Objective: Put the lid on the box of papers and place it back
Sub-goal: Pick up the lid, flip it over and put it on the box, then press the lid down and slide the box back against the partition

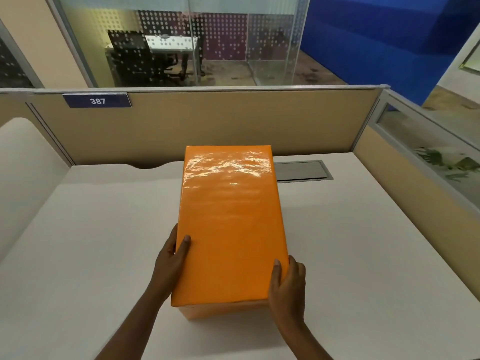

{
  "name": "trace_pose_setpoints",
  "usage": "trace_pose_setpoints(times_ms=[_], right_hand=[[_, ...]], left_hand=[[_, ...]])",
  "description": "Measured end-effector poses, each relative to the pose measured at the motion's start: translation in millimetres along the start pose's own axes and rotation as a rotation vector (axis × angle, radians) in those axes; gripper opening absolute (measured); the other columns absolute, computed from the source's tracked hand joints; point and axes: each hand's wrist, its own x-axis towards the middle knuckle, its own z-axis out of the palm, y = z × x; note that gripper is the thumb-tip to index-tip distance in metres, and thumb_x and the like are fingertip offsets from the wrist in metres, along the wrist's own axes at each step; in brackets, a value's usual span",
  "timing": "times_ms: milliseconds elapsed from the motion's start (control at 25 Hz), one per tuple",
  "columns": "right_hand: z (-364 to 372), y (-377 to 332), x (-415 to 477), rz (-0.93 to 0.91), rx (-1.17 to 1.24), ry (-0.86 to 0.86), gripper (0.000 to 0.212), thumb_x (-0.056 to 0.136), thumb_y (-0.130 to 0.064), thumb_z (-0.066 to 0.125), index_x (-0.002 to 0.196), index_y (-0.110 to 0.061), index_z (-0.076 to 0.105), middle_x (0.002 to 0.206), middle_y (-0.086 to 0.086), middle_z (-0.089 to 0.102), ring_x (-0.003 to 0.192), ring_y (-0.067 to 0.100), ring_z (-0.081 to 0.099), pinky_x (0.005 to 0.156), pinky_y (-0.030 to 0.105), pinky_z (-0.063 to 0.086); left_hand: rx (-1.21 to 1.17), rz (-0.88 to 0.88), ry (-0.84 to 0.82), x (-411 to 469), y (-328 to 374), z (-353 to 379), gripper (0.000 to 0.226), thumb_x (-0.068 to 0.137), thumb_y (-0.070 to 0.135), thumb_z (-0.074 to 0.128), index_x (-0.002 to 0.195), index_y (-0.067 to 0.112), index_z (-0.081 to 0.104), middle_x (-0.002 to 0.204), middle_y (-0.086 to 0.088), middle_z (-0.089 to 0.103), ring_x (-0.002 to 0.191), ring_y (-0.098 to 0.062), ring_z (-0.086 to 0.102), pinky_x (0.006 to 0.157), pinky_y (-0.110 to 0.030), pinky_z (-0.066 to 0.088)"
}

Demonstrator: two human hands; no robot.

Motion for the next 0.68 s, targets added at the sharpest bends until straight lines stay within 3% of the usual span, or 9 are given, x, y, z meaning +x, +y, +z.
trace_pose_setpoints(times_ms=[320,680], right_hand=[[14,-6,5,0.025,-0.129,0.027,0.044,0.093,-0.038,0.039,0.123,-0.009,0.052,0.116,0.012,0.057,0.093,0.026,0.062,0.073,0.032,0.052],[18,-10,20,0.045,-0.285,-0.07,0.042,0.095,-0.038,0.036,0.12,-0.008,0.05,0.115,0.012,0.055,0.092,0.029,0.062,0.076,0.04,0.055]], left_hand=[[-0.011,-0.021,-0.023,21,-16,-1,0.061,0.085,0.058,0.041,0.143,0.042,0.033,0.139,0.001,0.054,0.103,-0.021,0.06,0.088,-0.045,0.05],[-0.009,-0.021,0.028,31,-25,2,0.042,0.085,0.062,0.041,0.126,0.053,0.045,0.116,0.016,0.06,0.086,0.002,0.059,0.069,-0.017,0.045]])
